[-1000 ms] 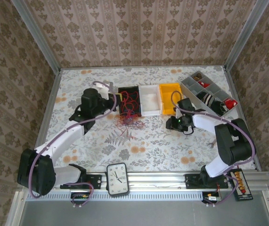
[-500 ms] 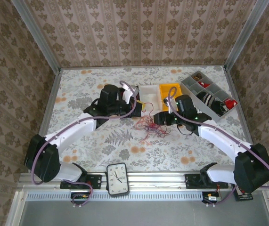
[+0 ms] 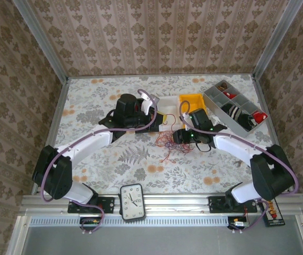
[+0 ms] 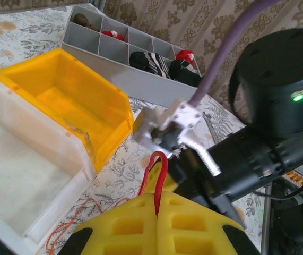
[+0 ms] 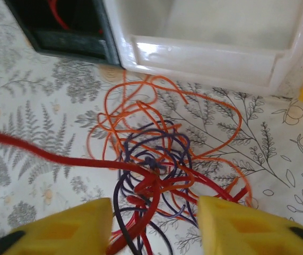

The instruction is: Untangle the cables

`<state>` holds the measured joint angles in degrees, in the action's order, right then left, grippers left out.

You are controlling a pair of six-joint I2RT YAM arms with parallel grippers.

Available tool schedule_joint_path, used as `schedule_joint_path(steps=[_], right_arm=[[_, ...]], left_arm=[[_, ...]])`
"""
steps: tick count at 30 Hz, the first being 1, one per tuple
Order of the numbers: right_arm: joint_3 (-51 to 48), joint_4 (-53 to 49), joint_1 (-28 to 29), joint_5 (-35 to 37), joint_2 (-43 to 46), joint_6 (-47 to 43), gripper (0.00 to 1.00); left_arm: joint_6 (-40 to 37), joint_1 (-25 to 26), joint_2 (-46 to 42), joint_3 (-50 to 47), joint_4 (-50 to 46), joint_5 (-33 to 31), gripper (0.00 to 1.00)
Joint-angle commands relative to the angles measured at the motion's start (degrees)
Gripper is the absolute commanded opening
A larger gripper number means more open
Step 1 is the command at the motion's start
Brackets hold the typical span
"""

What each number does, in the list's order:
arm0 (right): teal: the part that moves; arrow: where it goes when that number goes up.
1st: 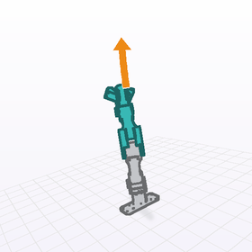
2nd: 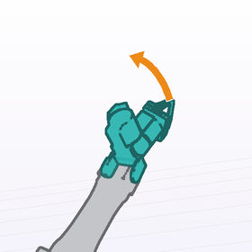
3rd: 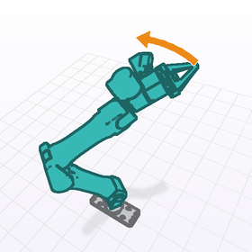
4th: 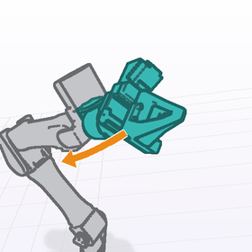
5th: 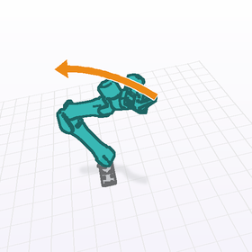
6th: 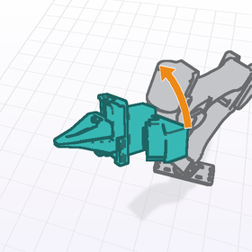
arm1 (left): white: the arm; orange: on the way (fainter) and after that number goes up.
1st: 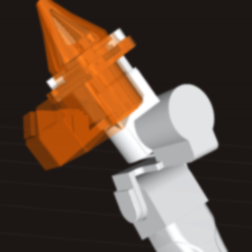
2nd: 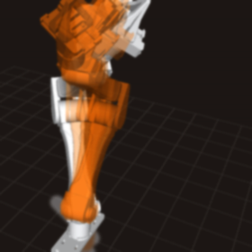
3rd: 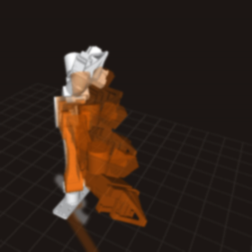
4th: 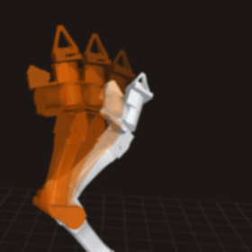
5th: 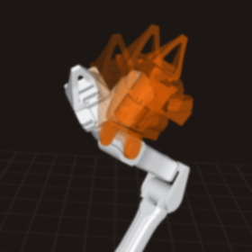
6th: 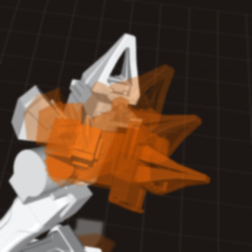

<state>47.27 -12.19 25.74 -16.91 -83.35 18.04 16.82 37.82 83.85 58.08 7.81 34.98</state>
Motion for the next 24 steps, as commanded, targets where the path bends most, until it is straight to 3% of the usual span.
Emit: schedule_joint_path(steps=[1, 3, 8, 11, 20, 24], right_arm=[[1.13, 0.03, 0.37, 3.52, -2.18, 1.45, 0.33], [0.43, -0.28, 0.37, 5.05, -2.34, 2.03, 0.21], [-2.16, -2.57, -0.04, 10.51, 0.59, 2.46, 0.15], [-4.06, -3.51, -1.56, 12.45, 2.13, 3.86, 0.09], [-7.33, -8.17, -6.55, 14.27, 5.59, 6.35, 0.06], [-9.64, -9.67, -9.33, 14.86, 7.82, 8.01, 0.1]], left_arm=[[2.71, -1.2, -1.13, -1.3, 4.94, 0.87, 0.0], [4.24, -2.06, -2.03, -2.75, 6.4, -1.51, 0.0], [9.23, -4.79, -5.68, -7.15, 6.91, -22.09, 0.0], [14.49, -7.35, -7.71, -11.32, 10.47, -29.72, 0.0], [19.03, -10.03, -9.35, -14.96, 5.43, -41.18, 0.0], [19.39, -10.4, -9.48, -16.16, 6.29, -41.23, 0.0]])
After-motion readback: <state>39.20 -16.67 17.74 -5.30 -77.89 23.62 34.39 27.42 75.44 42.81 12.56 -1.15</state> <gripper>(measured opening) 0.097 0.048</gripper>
